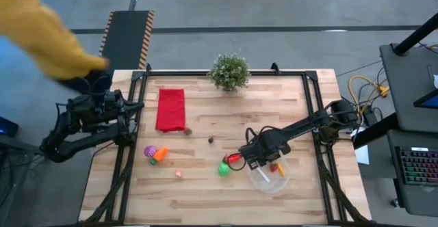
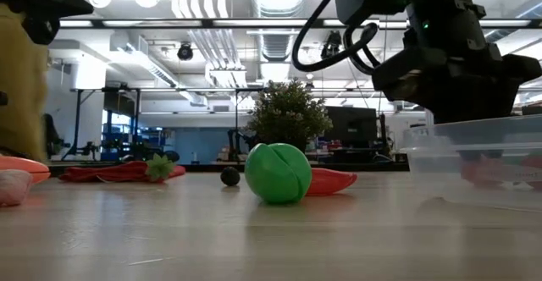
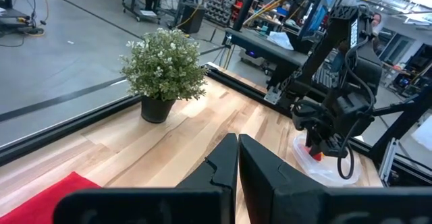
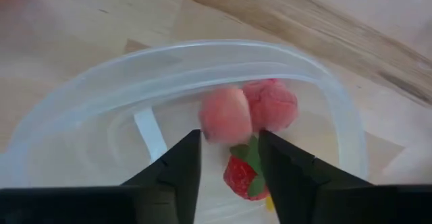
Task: Pick and placing Produce into tupperware
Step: Put the top pink peach into the transparent bin, then put the red bell pepper into the transparent bin
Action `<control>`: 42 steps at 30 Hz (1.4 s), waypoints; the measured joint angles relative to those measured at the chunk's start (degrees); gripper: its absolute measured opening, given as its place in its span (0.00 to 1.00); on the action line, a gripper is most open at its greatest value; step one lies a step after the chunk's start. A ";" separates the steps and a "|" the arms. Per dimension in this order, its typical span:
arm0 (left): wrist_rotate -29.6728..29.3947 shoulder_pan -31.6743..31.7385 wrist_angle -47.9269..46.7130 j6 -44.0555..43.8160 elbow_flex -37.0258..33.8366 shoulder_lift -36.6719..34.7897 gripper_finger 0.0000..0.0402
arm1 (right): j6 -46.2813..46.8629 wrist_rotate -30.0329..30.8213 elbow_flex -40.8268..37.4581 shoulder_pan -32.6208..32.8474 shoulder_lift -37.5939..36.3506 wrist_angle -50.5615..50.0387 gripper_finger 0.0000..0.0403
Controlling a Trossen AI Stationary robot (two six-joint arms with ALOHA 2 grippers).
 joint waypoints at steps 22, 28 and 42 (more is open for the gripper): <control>-0.13 -0.01 0.11 -0.13 0.00 0.00 0.00 | -15.93 15.63 17.42 -2.14 -3.81 -7.39 0.53; -0.12 -0.01 0.11 -0.15 0.00 0.00 0.00 | -43.25 12.58 20.00 -5.18 1.34 -4.10 0.53; -0.23 0.02 -0.03 -0.31 0.00 0.02 0.00 | -66.41 4.46 19.79 -5.60 11.97 3.09 0.53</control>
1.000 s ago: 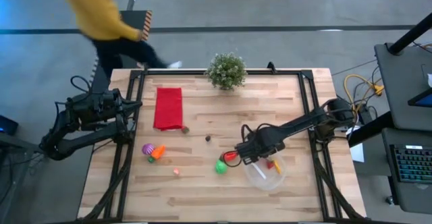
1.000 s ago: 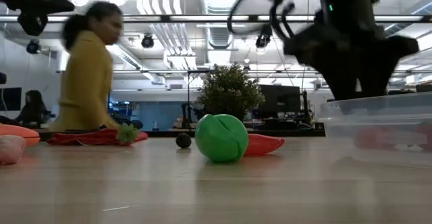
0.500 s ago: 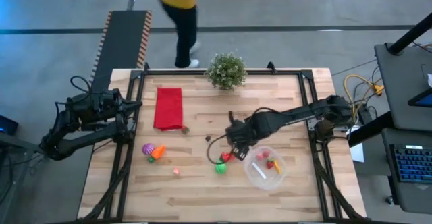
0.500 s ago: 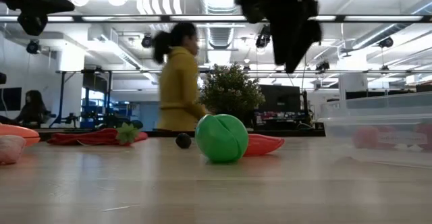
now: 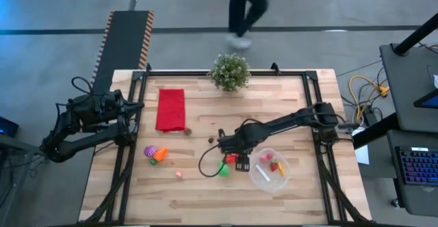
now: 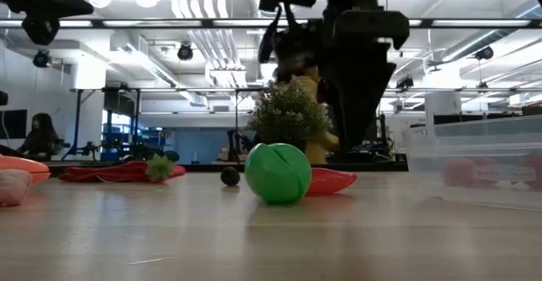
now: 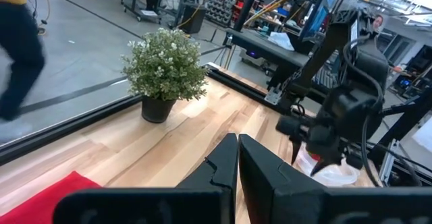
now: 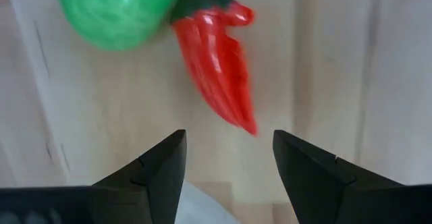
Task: Pick and placing Produce into tupperware
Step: Put the red bell pepper into the transparent bin
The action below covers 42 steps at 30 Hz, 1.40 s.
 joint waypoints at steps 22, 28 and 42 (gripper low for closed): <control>-0.38 0.00 -0.46 -1.32 -0.02 0.00 0.00 | -5.83 -2.55 5.20 0.94 8.96 5.55 0.53; -0.40 -0.02 -0.43 -1.29 -0.02 0.00 0.00 | -5.64 -1.70 6.26 0.96 9.43 5.59 0.53; -0.56 -0.01 -1.79 -1.22 -0.02 0.00 0.00 | 0.48 0.86 4.91 0.98 9.39 5.63 0.47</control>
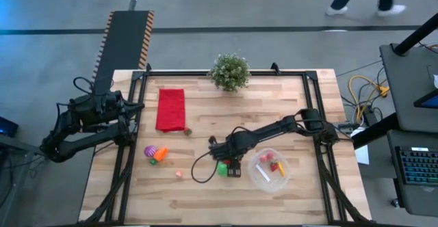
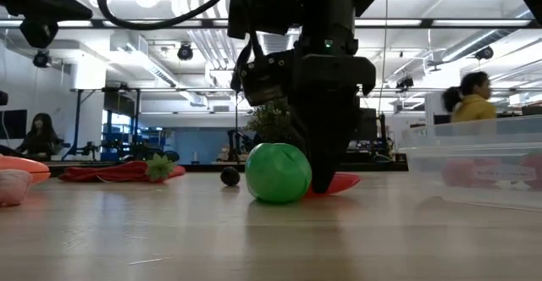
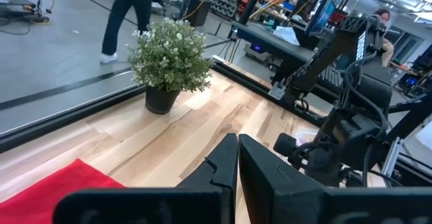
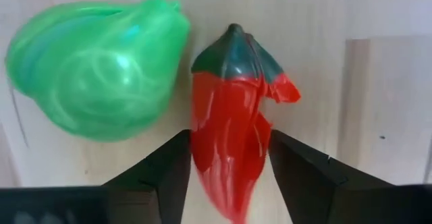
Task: Pick and placing Produce into tupperware
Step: Put the red bell pepper into the transparent bin
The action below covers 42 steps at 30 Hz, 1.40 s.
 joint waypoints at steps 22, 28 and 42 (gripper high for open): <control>0.01 0.01 0.07 0.52 0.00 0.00 0.00 | 21.21 2.60 0.49 3.19 -12.37 -18.02 0.12; 0.02 0.00 0.07 0.52 0.00 0.00 0.00 | 36.96 1.03 -5.21 8.72 -17.86 -18.54 0.12; 0.05 0.01 0.17 2.95 0.00 0.00 0.00 | 60.41 -6.28 -19.59 16.72 -19.80 -5.77 0.22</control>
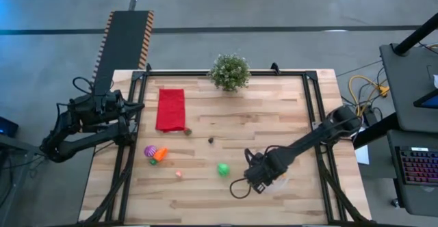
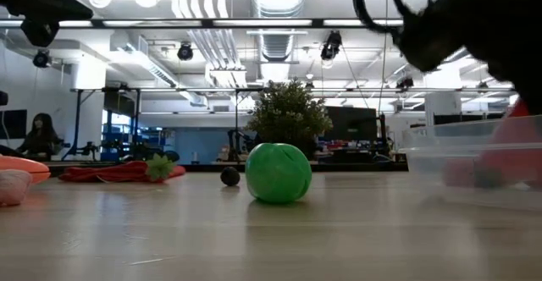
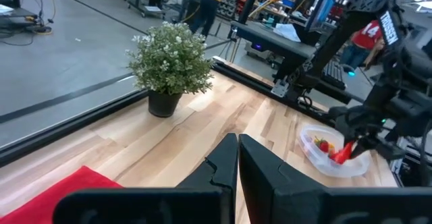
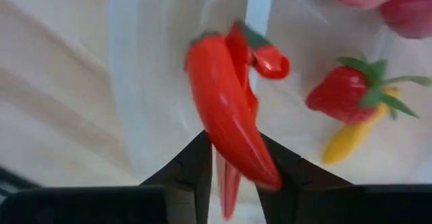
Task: Pick and placing Produce into tupperware
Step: Put the red bell pepper into the transparent bin, then put the blackberry into the transparent bin
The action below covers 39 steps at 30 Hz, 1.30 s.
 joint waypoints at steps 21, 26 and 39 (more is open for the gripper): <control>0.61 -0.02 0.55 -1.66 0.00 0.00 0.00 | 8.81 10.79 1.02 -2.11 -6.89 -4.43 0.49; 0.60 0.00 0.93 -1.66 0.00 0.00 0.00 | -1.48 14.94 5.88 -11.34 -5.75 -1.56 0.53; 0.53 -0.01 2.10 -4.52 0.00 0.15 0.00 | -25.25 7.52 21.00 -27.54 11.22 10.22 0.52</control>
